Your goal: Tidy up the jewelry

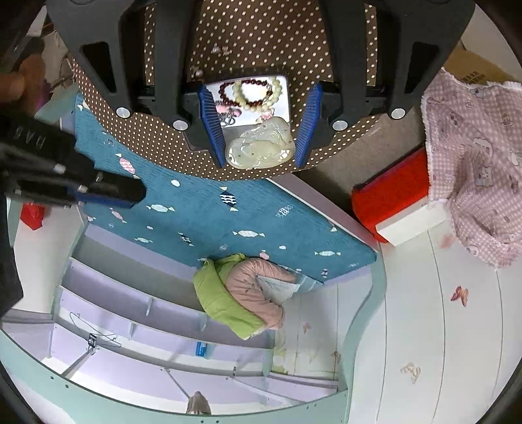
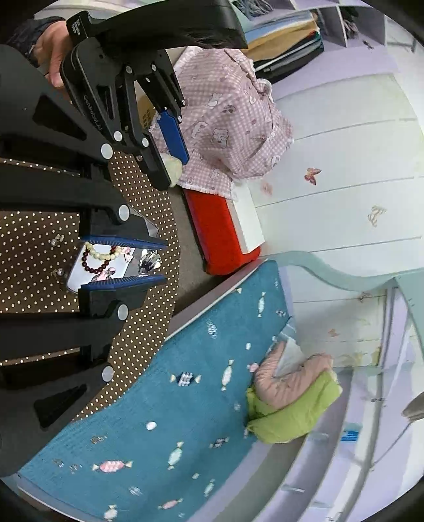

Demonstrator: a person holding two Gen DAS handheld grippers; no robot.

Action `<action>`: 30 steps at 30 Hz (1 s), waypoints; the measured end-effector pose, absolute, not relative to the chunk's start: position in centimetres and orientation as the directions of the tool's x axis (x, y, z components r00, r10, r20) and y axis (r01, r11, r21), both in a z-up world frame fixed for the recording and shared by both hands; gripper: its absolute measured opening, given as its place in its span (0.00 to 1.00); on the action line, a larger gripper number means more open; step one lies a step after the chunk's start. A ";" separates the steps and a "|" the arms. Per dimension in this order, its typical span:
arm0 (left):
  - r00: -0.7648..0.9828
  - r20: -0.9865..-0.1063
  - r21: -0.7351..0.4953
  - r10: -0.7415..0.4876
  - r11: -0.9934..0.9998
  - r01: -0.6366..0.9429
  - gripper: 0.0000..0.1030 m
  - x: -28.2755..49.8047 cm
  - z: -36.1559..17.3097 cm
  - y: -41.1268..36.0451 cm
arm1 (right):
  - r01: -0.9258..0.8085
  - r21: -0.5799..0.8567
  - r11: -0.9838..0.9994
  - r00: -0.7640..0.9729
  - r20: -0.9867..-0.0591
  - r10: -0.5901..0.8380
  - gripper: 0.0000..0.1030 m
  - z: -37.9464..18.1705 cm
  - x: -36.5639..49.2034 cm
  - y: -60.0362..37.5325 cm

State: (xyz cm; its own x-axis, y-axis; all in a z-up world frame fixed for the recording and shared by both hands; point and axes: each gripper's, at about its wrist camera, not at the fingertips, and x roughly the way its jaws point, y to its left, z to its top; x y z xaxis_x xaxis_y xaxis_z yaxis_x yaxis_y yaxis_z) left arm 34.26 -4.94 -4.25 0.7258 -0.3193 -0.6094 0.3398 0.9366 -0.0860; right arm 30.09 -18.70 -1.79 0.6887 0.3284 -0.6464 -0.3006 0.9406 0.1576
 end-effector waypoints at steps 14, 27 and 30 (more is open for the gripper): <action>0.657 -0.688 -0.112 -0.307 0.940 0.321 0.43 37.8 -7.9 -6.1 | -0.233 0.289 0.929 0.610 -0.700 0.370 0.16 -5.4 33.6 -19.3; 0.767 -0.619 -0.001 -0.170 0.976 0.216 0.93 35.3 -6.3 -3.3 | -0.169 0.339 0.925 0.673 -0.647 0.360 0.93 -3.9 32.4 -21.0; 0.803 -0.579 0.020 -0.139 0.983 0.184 0.95 33.5 -5.0 -2.5 | -0.155 0.339 0.928 0.686 -0.639 0.347 0.93 -3.2 31.9 -21.4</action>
